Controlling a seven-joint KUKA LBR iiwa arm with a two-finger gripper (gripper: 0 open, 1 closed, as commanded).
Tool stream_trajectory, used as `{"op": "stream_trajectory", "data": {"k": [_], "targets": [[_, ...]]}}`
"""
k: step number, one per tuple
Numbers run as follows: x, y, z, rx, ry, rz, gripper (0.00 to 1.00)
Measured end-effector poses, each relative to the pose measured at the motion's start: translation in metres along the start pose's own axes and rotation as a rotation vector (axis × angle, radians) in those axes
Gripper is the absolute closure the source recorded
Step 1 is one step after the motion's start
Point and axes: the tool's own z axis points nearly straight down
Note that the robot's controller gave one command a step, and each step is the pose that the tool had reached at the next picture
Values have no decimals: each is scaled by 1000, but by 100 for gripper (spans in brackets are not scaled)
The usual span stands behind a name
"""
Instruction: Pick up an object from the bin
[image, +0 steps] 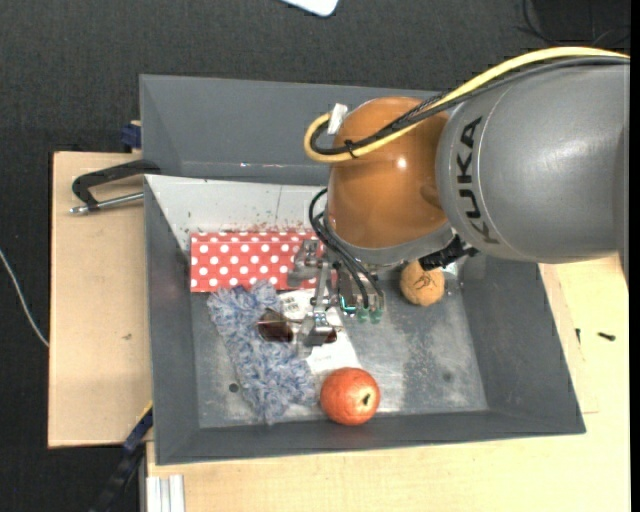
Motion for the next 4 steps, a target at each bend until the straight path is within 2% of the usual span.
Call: {"op": "stream_trajectory", "data": {"k": [1,2,3,4], "targets": [[-2,-1,-5,-1,-9,2,100],[-2,-1,-5,-1,-9,2,100],[-3,2,37,-2,-11,17,100],[-2,2,70,-1,-5,15,100]]}}
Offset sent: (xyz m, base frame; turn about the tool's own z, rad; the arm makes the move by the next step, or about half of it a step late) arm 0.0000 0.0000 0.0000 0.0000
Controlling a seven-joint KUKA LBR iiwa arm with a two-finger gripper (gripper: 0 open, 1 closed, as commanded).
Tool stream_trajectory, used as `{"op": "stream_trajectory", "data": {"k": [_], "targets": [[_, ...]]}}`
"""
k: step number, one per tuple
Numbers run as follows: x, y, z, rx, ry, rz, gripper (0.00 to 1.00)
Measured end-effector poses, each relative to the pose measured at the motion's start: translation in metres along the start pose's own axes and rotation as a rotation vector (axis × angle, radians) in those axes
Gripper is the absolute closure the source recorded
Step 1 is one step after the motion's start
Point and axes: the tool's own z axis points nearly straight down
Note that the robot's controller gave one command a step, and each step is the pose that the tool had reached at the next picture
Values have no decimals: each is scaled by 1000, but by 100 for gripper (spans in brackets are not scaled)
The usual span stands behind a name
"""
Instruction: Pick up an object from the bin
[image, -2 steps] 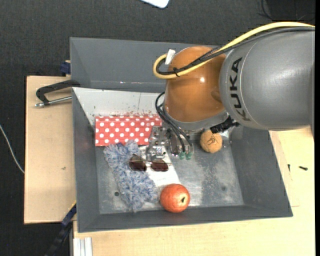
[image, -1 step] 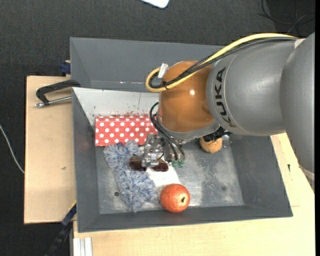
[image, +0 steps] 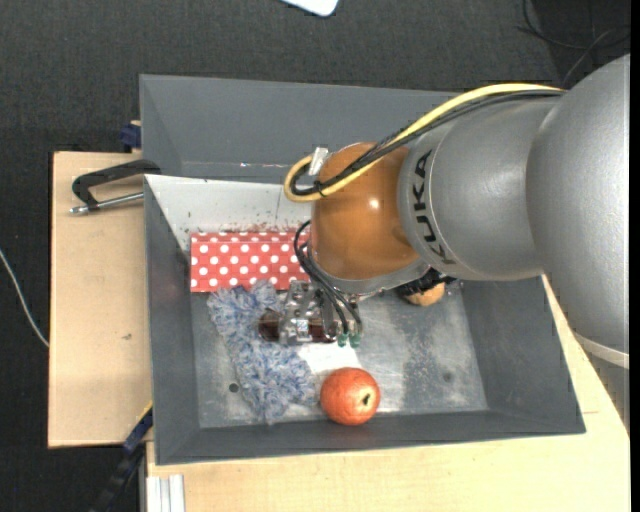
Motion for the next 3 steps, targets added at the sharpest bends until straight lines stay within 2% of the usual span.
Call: {"op": "stream_trajectory", "data": {"k": [1,2,3], "targets": [[-3,3,-51,-2,-8,0,100],[-7,0,-65,-2,-8,7,100],[-6,1,-119,0,-2,-16,100]]}}
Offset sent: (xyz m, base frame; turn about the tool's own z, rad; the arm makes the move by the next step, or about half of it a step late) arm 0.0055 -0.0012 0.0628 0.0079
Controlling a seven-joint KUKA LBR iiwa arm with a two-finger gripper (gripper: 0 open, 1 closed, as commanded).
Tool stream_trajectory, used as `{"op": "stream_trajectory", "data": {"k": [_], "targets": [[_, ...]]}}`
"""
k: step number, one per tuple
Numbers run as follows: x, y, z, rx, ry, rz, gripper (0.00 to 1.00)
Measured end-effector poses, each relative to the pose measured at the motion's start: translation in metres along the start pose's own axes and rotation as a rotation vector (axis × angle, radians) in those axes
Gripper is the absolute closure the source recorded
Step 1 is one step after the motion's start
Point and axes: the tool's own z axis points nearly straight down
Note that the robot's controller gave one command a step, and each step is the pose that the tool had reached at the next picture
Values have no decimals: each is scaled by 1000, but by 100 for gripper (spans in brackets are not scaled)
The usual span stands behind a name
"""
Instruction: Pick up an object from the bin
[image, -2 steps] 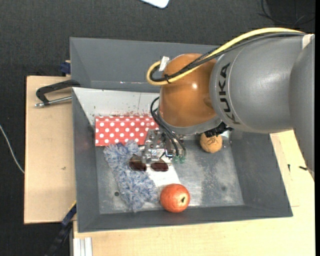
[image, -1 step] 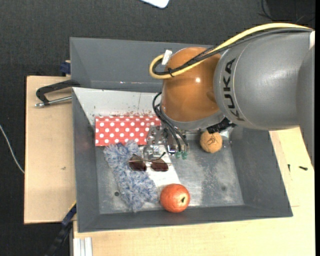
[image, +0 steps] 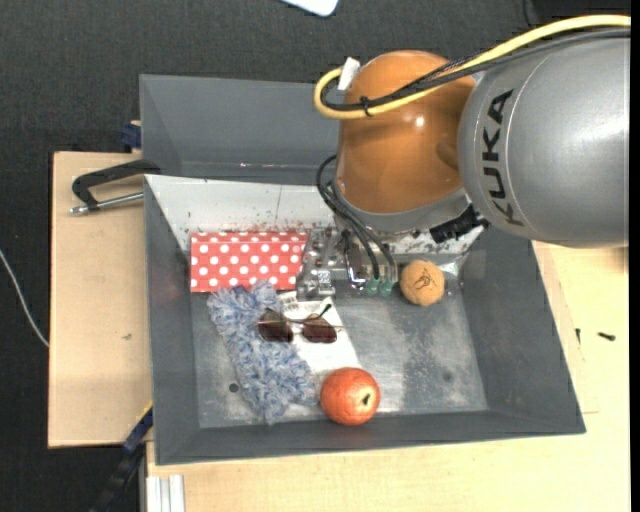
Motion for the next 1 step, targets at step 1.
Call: {"op": "stream_trajectory", "data": {"k": [1], "targets": [[4,-3,23,-4,-13,28,100]]}}
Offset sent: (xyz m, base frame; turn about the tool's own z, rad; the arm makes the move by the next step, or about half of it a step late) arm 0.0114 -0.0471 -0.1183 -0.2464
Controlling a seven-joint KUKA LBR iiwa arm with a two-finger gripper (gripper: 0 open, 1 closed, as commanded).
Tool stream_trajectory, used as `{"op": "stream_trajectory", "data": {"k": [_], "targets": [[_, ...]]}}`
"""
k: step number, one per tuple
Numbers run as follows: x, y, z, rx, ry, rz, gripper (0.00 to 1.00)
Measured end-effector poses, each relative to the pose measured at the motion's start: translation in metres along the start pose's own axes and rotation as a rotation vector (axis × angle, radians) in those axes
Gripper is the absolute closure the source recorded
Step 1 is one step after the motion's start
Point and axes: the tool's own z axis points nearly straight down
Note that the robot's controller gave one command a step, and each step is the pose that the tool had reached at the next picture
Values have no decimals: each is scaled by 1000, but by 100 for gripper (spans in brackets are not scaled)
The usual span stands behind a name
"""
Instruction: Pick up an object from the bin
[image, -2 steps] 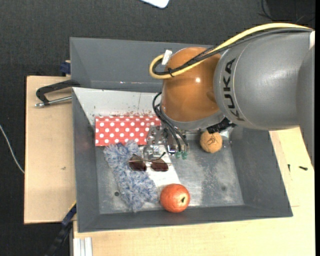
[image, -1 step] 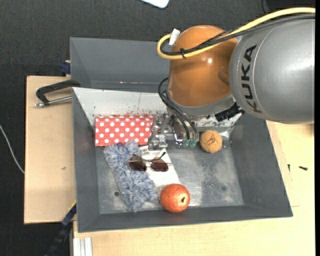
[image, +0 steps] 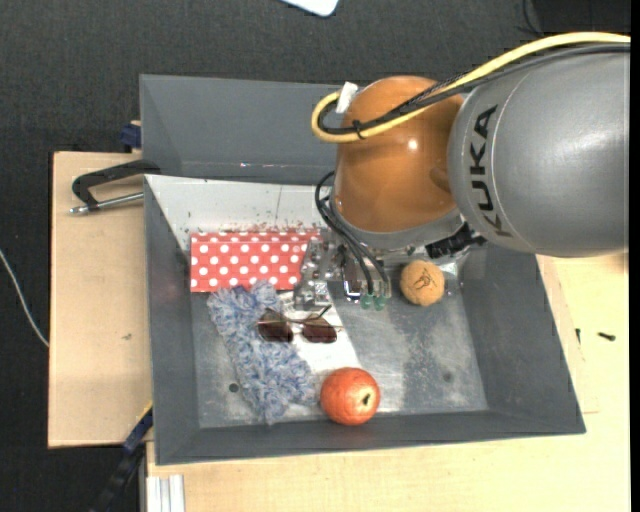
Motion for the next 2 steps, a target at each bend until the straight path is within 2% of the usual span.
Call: {"op": "stream_trajectory", "data": {"k": [1,2], "targets": [[-16,-44,96,3,13,-273,0],[-16,-43,95,1,11,-273,0]]}}
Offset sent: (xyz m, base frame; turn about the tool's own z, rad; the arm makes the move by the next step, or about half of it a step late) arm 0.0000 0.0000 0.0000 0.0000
